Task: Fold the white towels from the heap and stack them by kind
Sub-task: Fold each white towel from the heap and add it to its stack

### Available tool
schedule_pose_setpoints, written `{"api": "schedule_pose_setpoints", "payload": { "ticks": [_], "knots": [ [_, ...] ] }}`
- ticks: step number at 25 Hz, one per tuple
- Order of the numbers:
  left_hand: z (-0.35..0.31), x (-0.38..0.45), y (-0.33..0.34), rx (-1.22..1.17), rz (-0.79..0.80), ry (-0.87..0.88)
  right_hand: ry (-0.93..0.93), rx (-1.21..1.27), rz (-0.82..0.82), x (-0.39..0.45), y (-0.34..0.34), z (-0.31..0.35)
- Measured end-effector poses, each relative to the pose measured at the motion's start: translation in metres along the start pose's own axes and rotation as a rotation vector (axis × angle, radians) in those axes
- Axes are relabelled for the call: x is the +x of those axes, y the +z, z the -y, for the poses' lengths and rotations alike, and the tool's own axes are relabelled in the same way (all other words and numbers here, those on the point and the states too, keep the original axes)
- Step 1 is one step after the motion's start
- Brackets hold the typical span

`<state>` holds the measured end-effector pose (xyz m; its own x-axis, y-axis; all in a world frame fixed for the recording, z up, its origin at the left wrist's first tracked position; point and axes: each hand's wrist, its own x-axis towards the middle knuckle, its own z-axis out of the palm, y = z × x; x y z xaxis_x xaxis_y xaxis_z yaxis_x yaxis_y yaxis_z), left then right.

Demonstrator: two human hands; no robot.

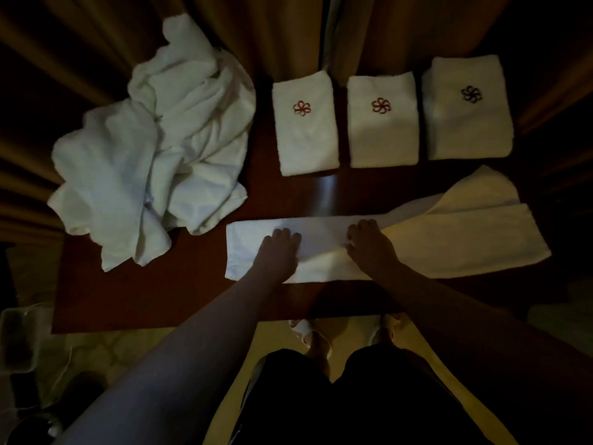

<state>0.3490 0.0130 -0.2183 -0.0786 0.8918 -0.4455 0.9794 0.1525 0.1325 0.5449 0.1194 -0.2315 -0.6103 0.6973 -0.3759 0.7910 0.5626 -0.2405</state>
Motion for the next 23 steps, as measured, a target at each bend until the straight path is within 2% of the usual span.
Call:
{"api": "schedule_pose_setpoints", "payload": {
  "ticks": [3,6,10,13,16,23],
  "knots": [
    [-0.052,0.012,0.003,-0.113,-0.015,0.025,-0.023,-0.011,0.003,0.005,-0.005,-0.011],
    [-0.089,0.022,0.005,-0.25,0.036,-0.15,0.013,-0.001,-0.065,0.008,-0.016,-0.032],
    [-0.113,0.041,-0.004,-0.203,0.058,-0.314,0.049,-0.033,-0.108,0.004,-0.037,-0.08],
    [-0.131,0.063,-0.013,-0.087,0.005,-0.173,0.048,-0.026,-0.19,0.003,-0.042,-0.123],
    [-0.159,0.085,-0.02,-0.066,-0.055,-0.018,0.121,0.028,-0.156,0.01,-0.059,-0.158],
    [-0.21,0.133,-0.031,-0.05,-0.177,0.004,0.262,-0.089,-0.102,0.022,-0.079,-0.234]
  ]
}}
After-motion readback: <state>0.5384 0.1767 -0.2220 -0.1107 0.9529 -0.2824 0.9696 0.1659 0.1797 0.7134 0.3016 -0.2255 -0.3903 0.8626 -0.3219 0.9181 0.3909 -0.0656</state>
